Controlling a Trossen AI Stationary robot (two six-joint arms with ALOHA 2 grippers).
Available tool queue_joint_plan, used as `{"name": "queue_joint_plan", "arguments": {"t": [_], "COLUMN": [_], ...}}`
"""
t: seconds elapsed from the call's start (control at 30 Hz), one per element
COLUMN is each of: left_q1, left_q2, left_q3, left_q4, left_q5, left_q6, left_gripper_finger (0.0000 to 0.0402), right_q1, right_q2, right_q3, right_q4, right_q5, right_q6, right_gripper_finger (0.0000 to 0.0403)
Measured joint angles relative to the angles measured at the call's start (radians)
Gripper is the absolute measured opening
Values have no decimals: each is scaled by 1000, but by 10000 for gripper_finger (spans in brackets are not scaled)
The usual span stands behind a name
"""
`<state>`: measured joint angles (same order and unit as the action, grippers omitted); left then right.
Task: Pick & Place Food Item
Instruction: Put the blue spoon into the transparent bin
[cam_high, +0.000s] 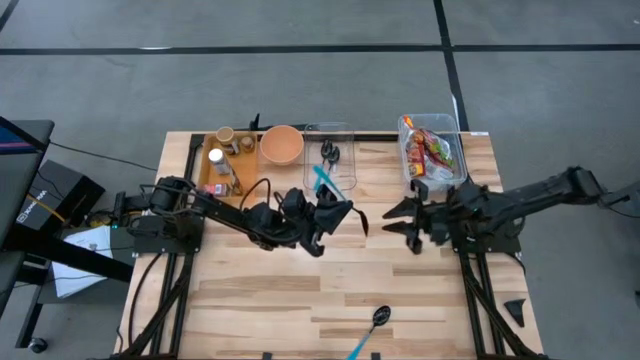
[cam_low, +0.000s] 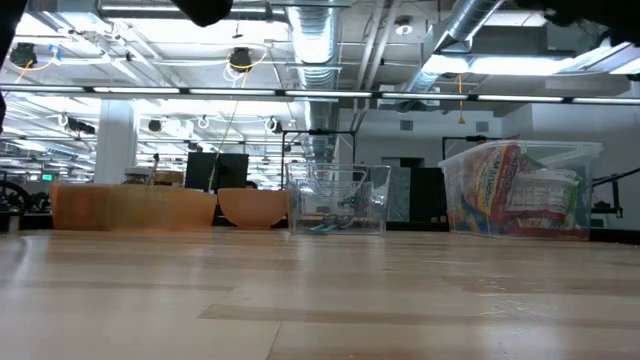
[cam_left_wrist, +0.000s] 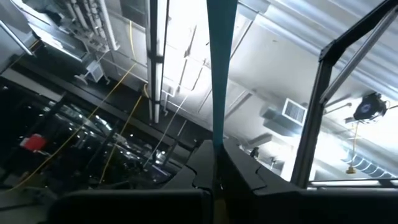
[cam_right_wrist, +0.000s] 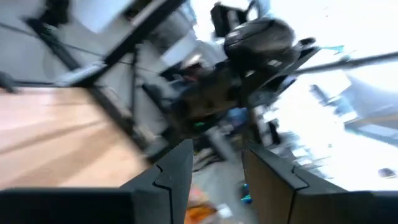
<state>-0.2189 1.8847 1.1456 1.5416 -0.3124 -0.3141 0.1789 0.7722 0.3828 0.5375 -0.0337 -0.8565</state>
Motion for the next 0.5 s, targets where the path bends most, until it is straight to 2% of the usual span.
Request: {"name": "queue_joint_plan", "arguments": {"t": [0.1, 0.27, 0.5], "left_q1": [-6, -14, -17], "left_q2": [0, 0, 0], "left_q3": [1, 1, 1], "left_q4": [1, 6, 14], "left_q5": [2, 15, 15], "left_q6": [0, -3, -7], "left_gripper_finger": [4, 5, 5], "right_q1": [28, 28, -29], "right_q2": [117, 300, 555], "right_q3": [0, 2, 76], "right_q4": [245, 620, 858], "right_q5": [62, 84, 69], "right_q6": [-112, -259, -314], "right_gripper_finger": [134, 134, 155]}}
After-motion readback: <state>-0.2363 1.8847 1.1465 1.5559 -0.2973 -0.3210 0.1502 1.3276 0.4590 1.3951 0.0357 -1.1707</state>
